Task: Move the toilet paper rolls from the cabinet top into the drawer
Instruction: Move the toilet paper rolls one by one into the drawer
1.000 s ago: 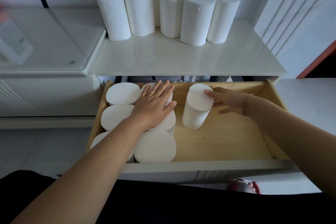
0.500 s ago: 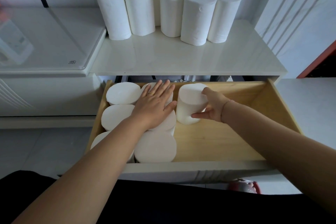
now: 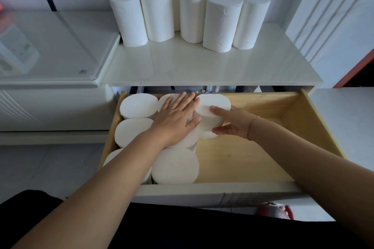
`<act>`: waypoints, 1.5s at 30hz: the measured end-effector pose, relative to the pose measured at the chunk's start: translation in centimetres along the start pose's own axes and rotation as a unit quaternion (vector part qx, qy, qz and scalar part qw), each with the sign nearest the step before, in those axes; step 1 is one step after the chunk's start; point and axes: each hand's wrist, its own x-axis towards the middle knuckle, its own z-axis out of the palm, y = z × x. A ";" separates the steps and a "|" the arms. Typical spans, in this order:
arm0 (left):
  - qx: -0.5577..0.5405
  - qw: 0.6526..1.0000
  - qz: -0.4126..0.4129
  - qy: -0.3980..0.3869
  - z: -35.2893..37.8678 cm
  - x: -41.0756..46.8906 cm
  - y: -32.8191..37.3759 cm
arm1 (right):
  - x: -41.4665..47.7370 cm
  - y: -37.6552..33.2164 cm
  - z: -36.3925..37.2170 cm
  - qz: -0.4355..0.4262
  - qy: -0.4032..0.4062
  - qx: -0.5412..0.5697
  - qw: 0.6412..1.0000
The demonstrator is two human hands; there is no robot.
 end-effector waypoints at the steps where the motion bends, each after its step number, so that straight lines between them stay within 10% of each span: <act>1: -0.004 1.000 0.000 -0.005 -0.1 0.1 0.0 | 0.1 0.0 0.1 -0.002 0.004 -0.003 1.000; 8: 0.008 0.998 0.040 0.056 -1.2 2.4 1.9 | -0.8 -1.2 0.1 -0.013 0.014 -0.143 0.989; 12: 0.049 0.994 0.035 0.096 -0.4 2.8 2.3 | -1.3 -5.1 -1.2 -0.130 0.198 -0.471 0.850; 17: 0.046 0.991 -0.028 0.120 0.2 3.1 2.1 | 0.3 -10.7 -2.4 -0.316 0.306 -0.314 0.842; 45: 0.032 0.990 -0.045 0.132 0.5 3.0 2.2 | 9.7 -17.0 0.4 -0.361 0.170 -0.133 0.907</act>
